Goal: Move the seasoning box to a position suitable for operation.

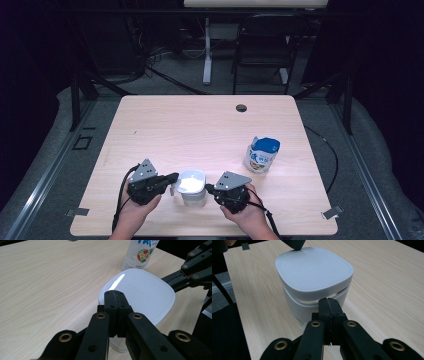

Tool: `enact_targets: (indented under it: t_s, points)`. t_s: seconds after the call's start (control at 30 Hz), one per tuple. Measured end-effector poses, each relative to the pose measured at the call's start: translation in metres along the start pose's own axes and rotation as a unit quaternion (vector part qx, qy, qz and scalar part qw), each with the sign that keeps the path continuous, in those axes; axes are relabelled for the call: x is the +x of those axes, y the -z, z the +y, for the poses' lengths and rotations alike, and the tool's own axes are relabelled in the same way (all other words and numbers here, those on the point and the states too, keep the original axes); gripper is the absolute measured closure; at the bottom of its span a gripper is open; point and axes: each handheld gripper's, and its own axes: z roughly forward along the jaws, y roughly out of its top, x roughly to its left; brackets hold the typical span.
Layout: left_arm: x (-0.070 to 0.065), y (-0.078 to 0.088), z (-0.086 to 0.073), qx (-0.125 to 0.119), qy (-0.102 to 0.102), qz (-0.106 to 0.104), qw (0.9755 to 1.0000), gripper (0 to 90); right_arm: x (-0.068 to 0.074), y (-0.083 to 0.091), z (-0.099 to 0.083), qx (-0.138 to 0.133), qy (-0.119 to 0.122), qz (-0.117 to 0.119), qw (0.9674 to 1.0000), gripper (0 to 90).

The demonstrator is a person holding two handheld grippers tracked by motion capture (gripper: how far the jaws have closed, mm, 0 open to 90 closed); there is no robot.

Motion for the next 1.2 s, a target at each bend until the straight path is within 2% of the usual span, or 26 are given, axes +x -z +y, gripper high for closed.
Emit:
enact_targets:
  t_s: [1.2]
  points:
    - [0.002, 0.001, -0.001, 0.002, -0.001, 0.004, 1.0000, 90.0, 0.003, 0.004, 0.014, -0.010, 0.006, 0.004, 0.9999, 90.0]
